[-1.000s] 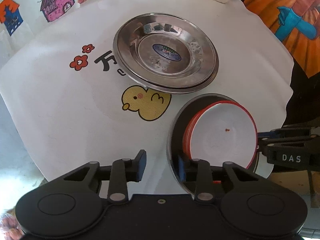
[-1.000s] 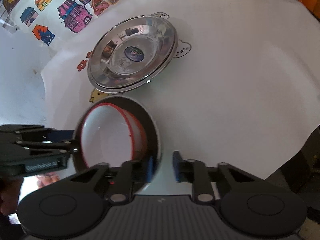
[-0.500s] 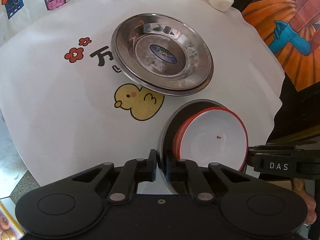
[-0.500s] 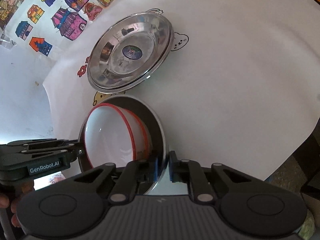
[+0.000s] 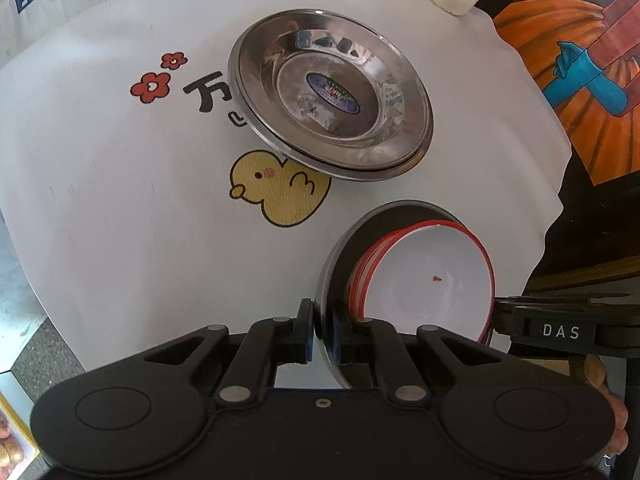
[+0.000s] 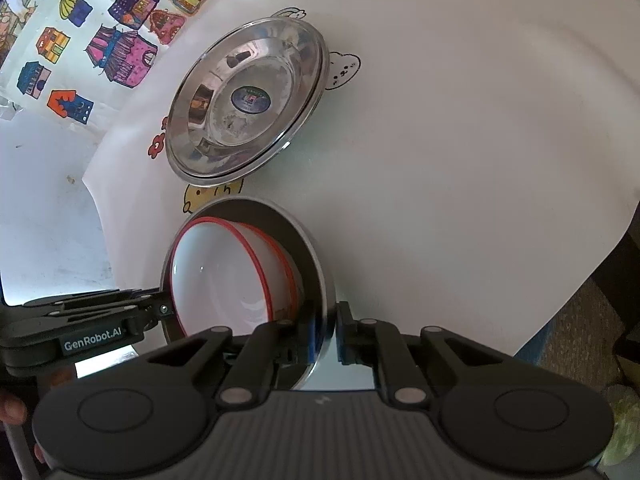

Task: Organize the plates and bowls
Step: 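Lift the bowl stack with both tools and carry it over the steel plates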

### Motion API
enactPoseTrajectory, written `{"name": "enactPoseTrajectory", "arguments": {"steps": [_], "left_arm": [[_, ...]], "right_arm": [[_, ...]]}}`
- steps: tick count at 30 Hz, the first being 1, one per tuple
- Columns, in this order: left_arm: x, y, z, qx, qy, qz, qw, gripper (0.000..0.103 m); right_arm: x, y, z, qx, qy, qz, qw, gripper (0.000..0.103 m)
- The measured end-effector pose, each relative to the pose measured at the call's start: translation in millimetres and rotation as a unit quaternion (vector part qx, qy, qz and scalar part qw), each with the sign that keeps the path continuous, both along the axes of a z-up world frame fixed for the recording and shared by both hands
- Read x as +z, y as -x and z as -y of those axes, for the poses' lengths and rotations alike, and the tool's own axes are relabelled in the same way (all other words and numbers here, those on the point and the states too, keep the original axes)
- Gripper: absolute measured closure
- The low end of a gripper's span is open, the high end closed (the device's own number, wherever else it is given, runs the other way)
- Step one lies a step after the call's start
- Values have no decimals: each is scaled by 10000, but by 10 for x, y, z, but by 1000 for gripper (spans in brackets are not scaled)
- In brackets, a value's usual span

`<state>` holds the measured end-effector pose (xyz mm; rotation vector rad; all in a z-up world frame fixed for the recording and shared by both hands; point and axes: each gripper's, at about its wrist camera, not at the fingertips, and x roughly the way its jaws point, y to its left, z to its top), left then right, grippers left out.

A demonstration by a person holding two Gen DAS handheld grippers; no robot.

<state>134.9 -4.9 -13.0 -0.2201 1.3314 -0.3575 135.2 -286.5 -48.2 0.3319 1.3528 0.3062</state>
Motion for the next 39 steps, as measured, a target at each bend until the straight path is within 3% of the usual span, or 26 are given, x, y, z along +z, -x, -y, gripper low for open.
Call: {"name": "enactPoseTrajectory", "arguments": {"steps": [5,18,39], "left_arm": [[16,8,-11,6,94,-73,9999,95],[293,-129,-42,136,348,236,9990,97],[572,-775,-59,486,582,804,9939,97]], "right_arm": [[45,11,13,-31,8,-4,10000,92],[353,-103,78,-138,-85,302,9994,92],[631,-806,132,-296,-329,736,9963,92]]}}
